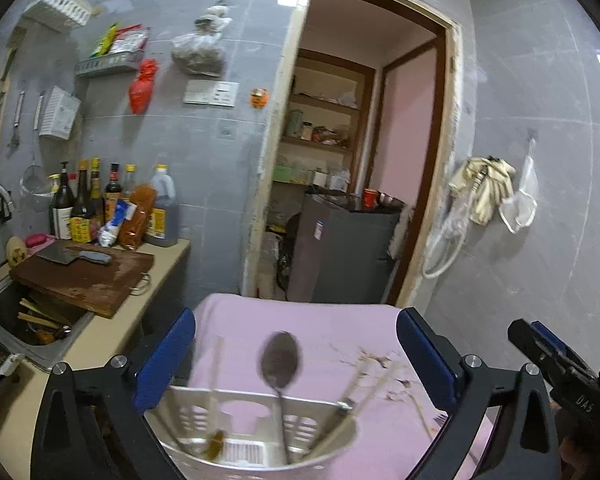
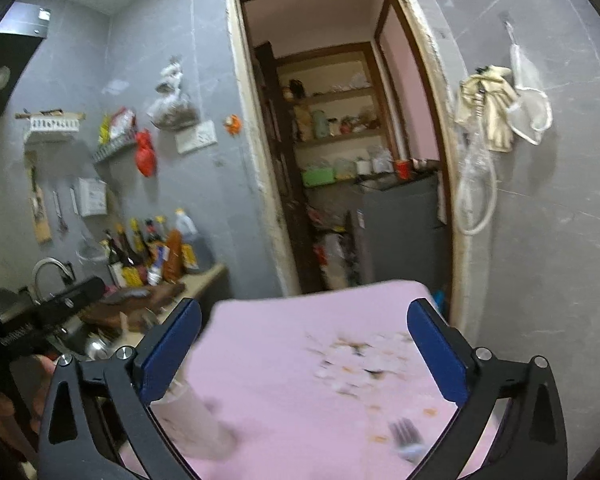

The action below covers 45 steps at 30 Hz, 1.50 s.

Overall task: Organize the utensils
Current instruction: 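Move both tools back toward the fork and chopstick on the tablecloth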

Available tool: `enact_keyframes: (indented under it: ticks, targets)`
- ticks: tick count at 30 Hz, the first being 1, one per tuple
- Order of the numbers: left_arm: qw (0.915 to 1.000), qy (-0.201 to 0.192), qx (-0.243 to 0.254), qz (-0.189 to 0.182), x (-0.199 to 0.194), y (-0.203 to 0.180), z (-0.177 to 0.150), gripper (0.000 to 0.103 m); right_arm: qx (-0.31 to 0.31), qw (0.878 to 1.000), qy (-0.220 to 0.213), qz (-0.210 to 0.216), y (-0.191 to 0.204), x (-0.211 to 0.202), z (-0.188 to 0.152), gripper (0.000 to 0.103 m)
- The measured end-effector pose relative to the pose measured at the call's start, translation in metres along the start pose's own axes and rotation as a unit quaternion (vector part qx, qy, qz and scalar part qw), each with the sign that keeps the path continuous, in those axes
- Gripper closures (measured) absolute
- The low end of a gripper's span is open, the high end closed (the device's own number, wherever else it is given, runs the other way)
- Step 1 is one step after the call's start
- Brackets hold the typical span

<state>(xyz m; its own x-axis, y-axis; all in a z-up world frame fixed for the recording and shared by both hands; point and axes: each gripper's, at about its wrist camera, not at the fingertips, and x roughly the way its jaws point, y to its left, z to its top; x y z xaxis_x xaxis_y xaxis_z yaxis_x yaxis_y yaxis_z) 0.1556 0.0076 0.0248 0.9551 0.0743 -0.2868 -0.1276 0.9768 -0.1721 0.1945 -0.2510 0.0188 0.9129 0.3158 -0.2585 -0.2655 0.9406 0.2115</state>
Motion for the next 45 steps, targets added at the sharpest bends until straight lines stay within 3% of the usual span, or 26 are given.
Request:
enact_keyframes:
  ticks: [6, 11, 19, 24, 29, 34, 36, 38, 43, 45]
  targets:
    - [0.9996, 0.009, 0.008, -0.024, 0.003, -0.043, -0.015, 0.001, 0.001, 0.998, 0.029, -0.048, -0.055, -0.01, -0.007, 0.002]
    - [0.9977, 0.038, 0.017, -0.054, 0.015, -0.078, -0.032, 0.001, 0.011, 0.996, 0.04, -0.079, -0.095, -0.016, -0.013, 0.002]
    - [0.9953, 0.061, 0.028, -0.07, 0.04, -0.119, -0.061, 0.001, 0.015, 0.994, 0.057, -0.092, -0.131, -0.007, -0.03, 0.002]
    - [0.9932, 0.096, 0.028, -0.061, 0.068, -0.127, -0.085, 0.001, 0.002, 0.992, 0.097, -0.087, -0.143, 0.014, -0.059, 0.002]
    - [0.9843, 0.157, 0.035, -0.072, 0.101, -0.131, -0.108, 0.002, -0.017, 0.985, 0.155, -0.068, -0.152, 0.034, -0.09, 0.002]
    - [0.9768, 0.195, 0.047, -0.074, 0.127, -0.134, -0.125, 0.002, -0.023, 0.981, 0.188, -0.048, -0.153, 0.05, -0.106, 0.002]
    - [0.9746, 0.205, 0.052, -0.073, 0.135, -0.133, -0.131, 0.006, -0.027, 0.978, 0.202, -0.035, -0.152, 0.056, -0.111, 0.002]
    - [0.9689, 0.229, 0.061, -0.073, 0.145, -0.132, -0.14, 0.021, -0.035, 0.975, 0.217, -0.022, -0.149, 0.061, -0.117, 0.002]
    - [0.9628, 0.258, 0.045, -0.068, 0.152, -0.124, -0.148, 0.024, -0.066, 0.964, 0.256, 0.002, -0.135, 0.075, -0.126, 0.003]
    - [0.9619, 0.263, 0.041, -0.063, 0.153, -0.122, -0.149, 0.024, -0.079, 0.958, 0.276, 0.006, -0.13, 0.082, -0.13, 0.016]
